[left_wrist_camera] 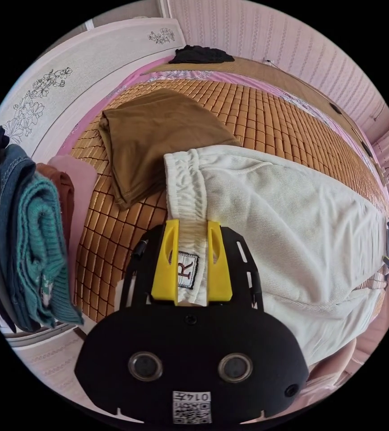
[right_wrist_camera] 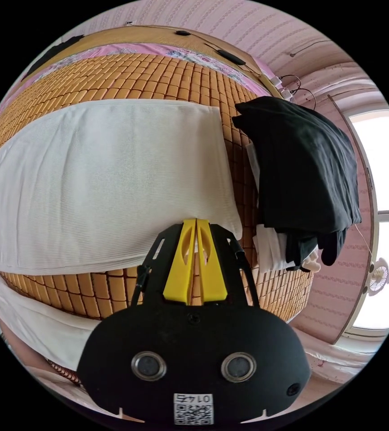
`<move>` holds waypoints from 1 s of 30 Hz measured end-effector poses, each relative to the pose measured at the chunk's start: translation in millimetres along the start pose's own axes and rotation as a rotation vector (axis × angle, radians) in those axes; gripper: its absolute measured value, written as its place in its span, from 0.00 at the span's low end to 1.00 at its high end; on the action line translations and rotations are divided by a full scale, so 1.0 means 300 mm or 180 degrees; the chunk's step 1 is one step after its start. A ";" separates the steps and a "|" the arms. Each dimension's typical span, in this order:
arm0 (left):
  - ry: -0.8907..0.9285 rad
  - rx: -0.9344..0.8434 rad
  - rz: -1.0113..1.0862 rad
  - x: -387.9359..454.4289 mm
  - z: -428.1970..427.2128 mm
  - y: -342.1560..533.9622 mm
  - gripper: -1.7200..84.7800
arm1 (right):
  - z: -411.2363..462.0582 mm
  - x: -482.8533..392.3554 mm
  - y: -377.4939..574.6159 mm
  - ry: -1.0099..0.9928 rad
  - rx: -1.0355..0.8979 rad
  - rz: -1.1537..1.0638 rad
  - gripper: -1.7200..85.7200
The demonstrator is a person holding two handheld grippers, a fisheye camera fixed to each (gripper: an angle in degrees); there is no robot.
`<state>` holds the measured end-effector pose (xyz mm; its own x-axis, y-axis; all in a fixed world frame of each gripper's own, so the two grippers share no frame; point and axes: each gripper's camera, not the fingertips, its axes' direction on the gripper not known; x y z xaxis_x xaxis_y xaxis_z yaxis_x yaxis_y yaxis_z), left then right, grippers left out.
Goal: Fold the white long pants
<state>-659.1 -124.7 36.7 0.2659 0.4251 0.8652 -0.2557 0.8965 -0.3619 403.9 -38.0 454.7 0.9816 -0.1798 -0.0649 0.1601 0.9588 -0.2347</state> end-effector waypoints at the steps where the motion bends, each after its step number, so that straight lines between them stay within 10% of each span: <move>1: 0.0022 -0.0074 0.0030 -0.014 0.003 -0.010 0.13 | 0.002 0.009 -0.007 0.0048 0.0016 0.0016 0.01; 12: 0.0433 0.0200 -0.0547 -0.200 -0.009 0.128 0.09 | -0.057 0.157 0.054 -0.0335 0.0191 0.0488 0.01; 18: 0.0871 0.0562 -0.0733 -0.376 -0.124 0.428 0.10 | -0.202 0.385 0.535 -0.1284 0.0827 0.0729 0.05; 30: 0.1505 0.0190 -0.1541 -0.603 -0.035 0.841 0.19 | 0.001 0.727 1.415 -0.1701 -0.0037 0.2508 0.17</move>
<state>-761.9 26.0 -214.7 0.7377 -0.0015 0.6752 -0.0527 0.9968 0.0597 685.9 329.8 341.1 0.7250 0.6445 0.2429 -0.5663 0.7585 -0.3223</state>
